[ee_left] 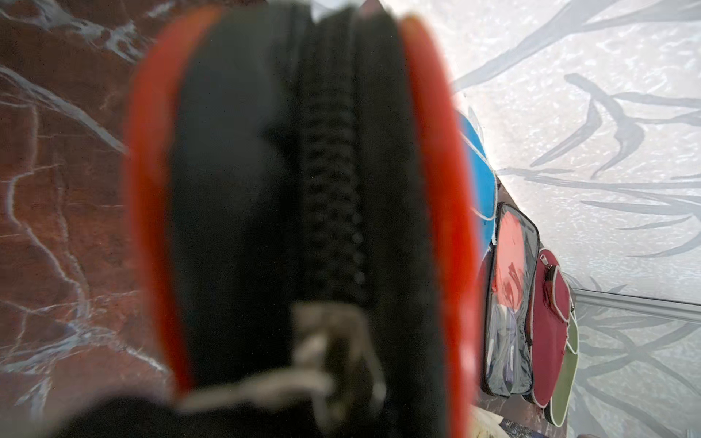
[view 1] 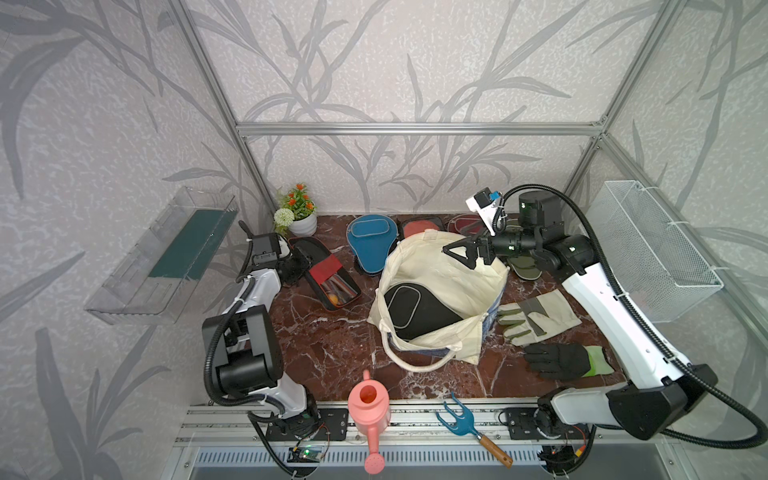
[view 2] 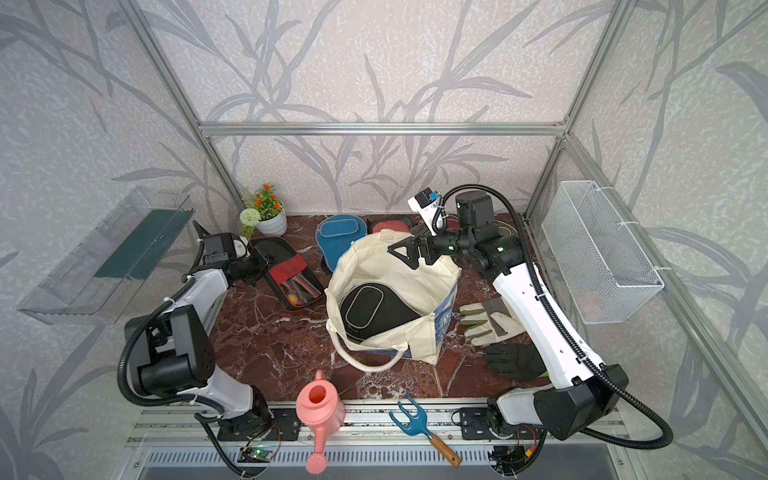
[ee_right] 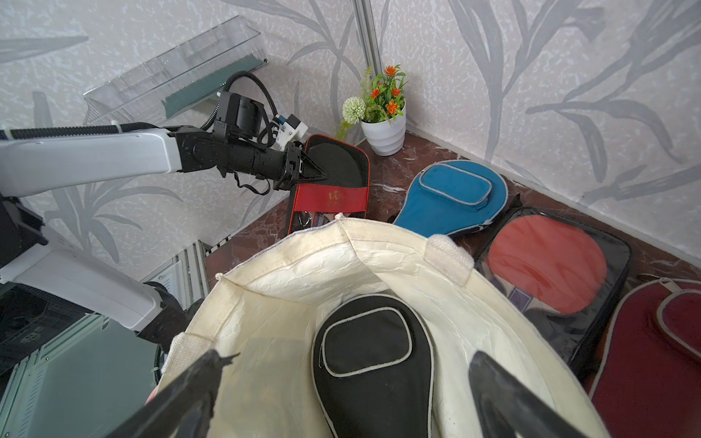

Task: Remove the ping pong set from the canvas bag
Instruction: Place the ping pong set at the center of the board.

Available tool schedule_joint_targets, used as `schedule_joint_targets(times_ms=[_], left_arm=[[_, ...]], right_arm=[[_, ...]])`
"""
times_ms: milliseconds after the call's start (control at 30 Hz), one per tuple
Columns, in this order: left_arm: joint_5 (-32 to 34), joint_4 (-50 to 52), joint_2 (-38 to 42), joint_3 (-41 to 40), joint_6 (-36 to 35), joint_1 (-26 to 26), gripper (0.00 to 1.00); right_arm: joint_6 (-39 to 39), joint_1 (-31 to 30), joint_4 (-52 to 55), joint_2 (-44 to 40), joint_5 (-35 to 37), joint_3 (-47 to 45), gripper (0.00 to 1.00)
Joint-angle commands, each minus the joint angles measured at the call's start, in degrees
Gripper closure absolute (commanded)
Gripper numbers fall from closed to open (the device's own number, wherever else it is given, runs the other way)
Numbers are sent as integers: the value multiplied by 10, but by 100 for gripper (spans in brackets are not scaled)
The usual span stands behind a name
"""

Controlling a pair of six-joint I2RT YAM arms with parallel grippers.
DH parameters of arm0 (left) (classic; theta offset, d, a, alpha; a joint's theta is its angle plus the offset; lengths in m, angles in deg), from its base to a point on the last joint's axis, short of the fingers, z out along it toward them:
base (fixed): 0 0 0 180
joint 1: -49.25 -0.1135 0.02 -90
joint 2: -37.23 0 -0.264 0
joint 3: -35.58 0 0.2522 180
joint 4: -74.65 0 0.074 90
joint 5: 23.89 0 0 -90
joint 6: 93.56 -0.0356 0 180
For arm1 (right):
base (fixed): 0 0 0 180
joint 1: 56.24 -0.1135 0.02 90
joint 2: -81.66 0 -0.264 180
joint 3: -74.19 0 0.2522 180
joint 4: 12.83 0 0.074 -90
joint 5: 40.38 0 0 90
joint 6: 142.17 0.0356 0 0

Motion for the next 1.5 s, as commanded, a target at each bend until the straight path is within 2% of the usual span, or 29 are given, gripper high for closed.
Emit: schedule_joint_targets(times_ms=[0, 367, 500, 667, 800, 1100, 1300, 1333, 1467], left_arm=[[-8, -74, -26, 25, 1, 1, 100], [15, -80, -132, 63, -6, 2, 100], [23, -77, -156, 72, -15, 2, 85], [44, -40, -172, 96, -42, 2, 56], [51, -8, -191, 124, -64, 2, 42], [76, 49, -205, 161, -98, 7, 26], [89, 102, -176, 183, -146, 18, 16], [94, 118, -169, 189, -154, 21, 5], [137, 161, -121, 194, -180, 35, 1]], right_arm=[[-6, -1, -12, 6, -6, -4, 1], [-7, 0, -18, 19, -5, -7, 1], [-9, -1, -14, 21, -3, -5, 1], [-13, 0, -11, 21, 3, -8, 1], [-13, 0, -11, 23, 3, -10, 1], [-15, 0, -8, 19, 3, -9, 1], [-22, 0, 2, 17, 8, -6, 1], [-25, 0, 6, 15, 13, -6, 1], [-36, 0, 17, 5, 30, -12, 1]])
